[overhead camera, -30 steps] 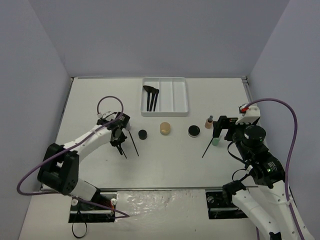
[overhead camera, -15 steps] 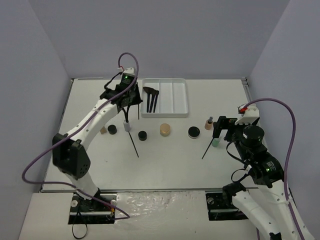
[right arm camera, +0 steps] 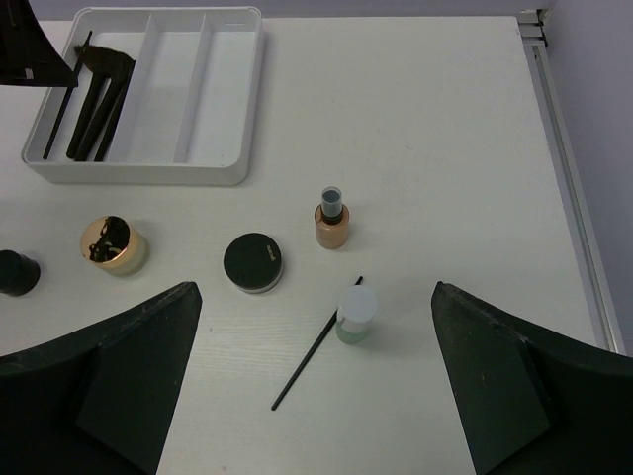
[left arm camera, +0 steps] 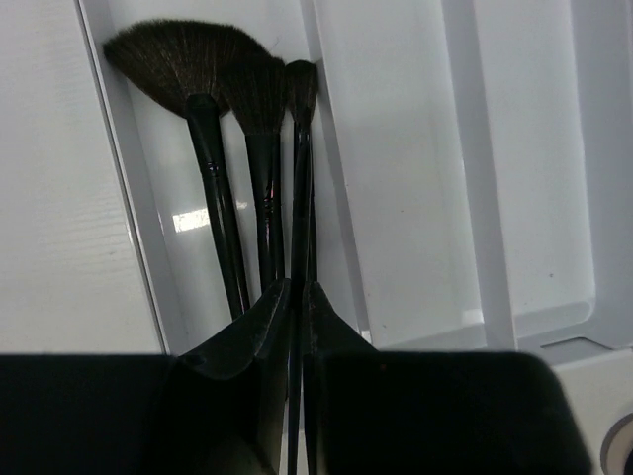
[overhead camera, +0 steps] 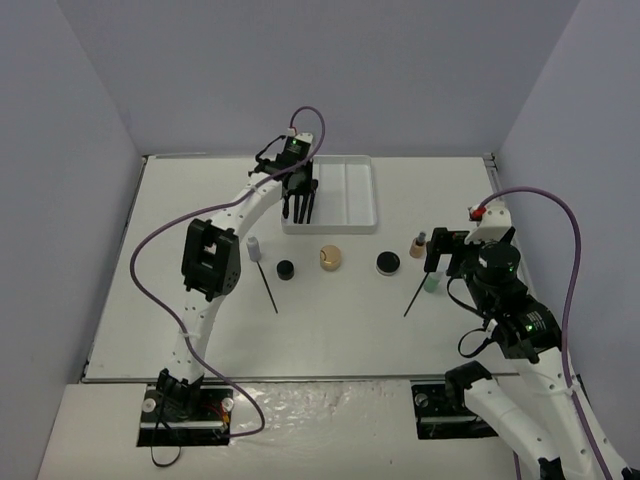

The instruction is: Organize the makeup

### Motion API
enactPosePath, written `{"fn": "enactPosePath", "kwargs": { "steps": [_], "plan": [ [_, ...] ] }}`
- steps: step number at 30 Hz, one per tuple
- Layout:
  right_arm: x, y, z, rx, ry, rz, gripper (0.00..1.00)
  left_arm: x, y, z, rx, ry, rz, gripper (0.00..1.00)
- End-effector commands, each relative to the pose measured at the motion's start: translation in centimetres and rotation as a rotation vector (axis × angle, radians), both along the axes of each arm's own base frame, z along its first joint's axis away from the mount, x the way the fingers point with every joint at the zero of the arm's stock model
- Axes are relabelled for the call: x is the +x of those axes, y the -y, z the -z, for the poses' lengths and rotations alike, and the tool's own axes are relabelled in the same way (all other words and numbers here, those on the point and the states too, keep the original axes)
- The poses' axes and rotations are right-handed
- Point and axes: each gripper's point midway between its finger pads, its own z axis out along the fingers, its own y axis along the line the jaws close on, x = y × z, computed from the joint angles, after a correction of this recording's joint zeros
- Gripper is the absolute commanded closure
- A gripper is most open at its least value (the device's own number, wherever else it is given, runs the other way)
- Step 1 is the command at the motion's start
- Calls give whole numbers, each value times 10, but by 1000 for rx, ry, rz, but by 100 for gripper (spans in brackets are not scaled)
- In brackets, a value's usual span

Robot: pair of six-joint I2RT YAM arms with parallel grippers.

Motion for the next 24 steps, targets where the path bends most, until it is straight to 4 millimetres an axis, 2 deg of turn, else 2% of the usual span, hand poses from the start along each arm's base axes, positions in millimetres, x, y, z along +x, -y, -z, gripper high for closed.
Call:
{"fn": "enactPosePath", "kwargs": {
  "steps": [1, 3, 5, 8, 9, 12, 16, 19, 21, 24],
  "plan": [
    [12, 1, -28, -11, 77, 20, 0, 36, -1, -53, -53, 155, -25, 93],
    [12, 3, -27, -16, 74, 28, 0, 41, 1, -49, -56, 154, -27, 89],
    [13, 4, -26, -21, 70, 33, 0, 43, 0, -45, -50, 148, -35, 72],
    [13, 5, -26, -23, 74, 40, 0, 40, -2, -48, -50, 144, -47, 62],
    [12, 5, -27, -23, 75, 40, 0, 37, -3, -50, -53, 144, -49, 60],
    [12, 6, -28, -20, 80, 40, 0, 28, -16, -77, -52, 173, -98, 57],
    [11, 4, -29, -15, 82, 31, 0, -2, -34, -101, -50, 175, -174, 55],
    [11, 1, -30, -2, 85, 21, 0, -44, -53, -112, -1, 163, -254, 53],
    [10, 0, -30, 4, 84, 15, 0, -74, -63, -110, 20, 132, -300, 52],
    [8, -1, -30, 12, 88, 6, 0, -119, -81, -87, 35, 47, -375, 50]
  ]
}}
